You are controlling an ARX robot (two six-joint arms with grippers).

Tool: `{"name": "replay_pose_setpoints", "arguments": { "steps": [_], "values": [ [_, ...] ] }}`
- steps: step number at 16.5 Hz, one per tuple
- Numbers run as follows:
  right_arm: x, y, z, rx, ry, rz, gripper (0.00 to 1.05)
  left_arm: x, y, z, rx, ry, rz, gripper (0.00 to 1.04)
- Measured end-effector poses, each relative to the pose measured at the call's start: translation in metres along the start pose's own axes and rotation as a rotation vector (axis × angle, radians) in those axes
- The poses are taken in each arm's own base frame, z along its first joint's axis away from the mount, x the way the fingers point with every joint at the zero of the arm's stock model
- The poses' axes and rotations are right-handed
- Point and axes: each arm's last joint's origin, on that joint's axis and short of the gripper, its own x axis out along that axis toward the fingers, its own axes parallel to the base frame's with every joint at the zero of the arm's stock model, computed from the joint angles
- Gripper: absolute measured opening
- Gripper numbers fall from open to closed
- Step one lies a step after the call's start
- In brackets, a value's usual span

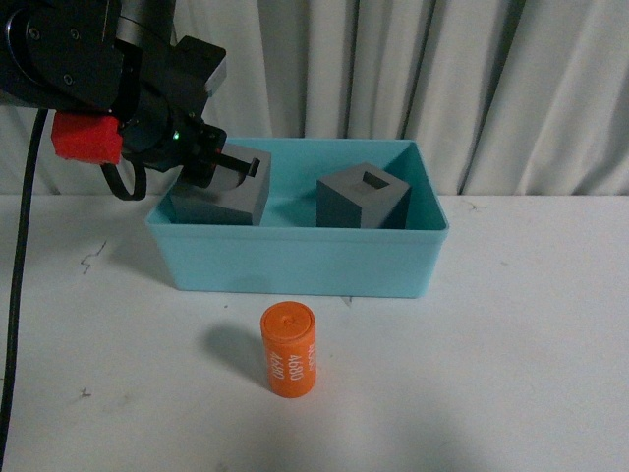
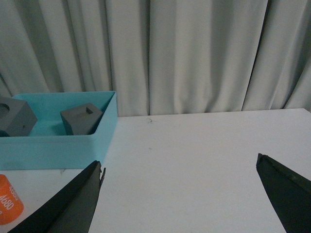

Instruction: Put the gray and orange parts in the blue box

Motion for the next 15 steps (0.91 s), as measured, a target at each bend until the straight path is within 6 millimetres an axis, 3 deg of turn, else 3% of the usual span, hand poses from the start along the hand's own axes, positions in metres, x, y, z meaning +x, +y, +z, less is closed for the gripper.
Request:
{"name": "replay_pose_setpoints", "arguments": {
  "steps": [2, 3, 4, 6, 7, 9, 11, 13, 15],
  "values": [
    [0.0, 0.0, 0.0, 0.0, 0.0, 0.0, 0.98, 0.0, 0.0, -0.001, 0.0, 0.0, 0.0, 0.19],
    [0.0, 0.0, 0.0, 0.0, 0.0, 0.0, 0.98, 0.0, 0.002, -0.008, -0.009, 0.023, -0.007, 0.56],
    [0.0, 0.0, 0.0, 0.0, 0.0, 0.0, 0.98, -0.015, 0.008, -0.013, -0.057, 0.05, -0.058, 0.81],
    [0.0, 0.0, 0.0, 0.0, 0.0, 0.0, 0.98, -0.04, 0.018, -0.008, -0.125, 0.041, -0.118, 0.96],
    [0.0, 0.0, 0.0, 0.0, 0.0, 0.0, 0.98, -0.08, 0.036, -0.002, -0.214, -0.003, -0.182, 0.98],
    [0.0, 0.0, 0.0, 0.0, 0.0, 0.0, 0.98, -0.128, 0.055, -0.006, -0.309, -0.055, -0.274, 0.98],
    [0.0, 0.0, 0.0, 0.0, 0.0, 0.0, 0.98, -0.185, 0.077, -0.038, -0.406, -0.045, -0.357, 0.98],
    [0.0, 0.0, 0.0, 0.0, 0.0, 0.0, 0.98, -0.238, 0.09, -0.112, -0.538, 0.058, -0.377, 0.98],
    [0.0, 0.0, 0.0, 0.0, 0.0, 0.0, 0.98, -0.267, 0.091, -0.173, -0.673, 0.15, -0.321, 0.98]
  ]
}}
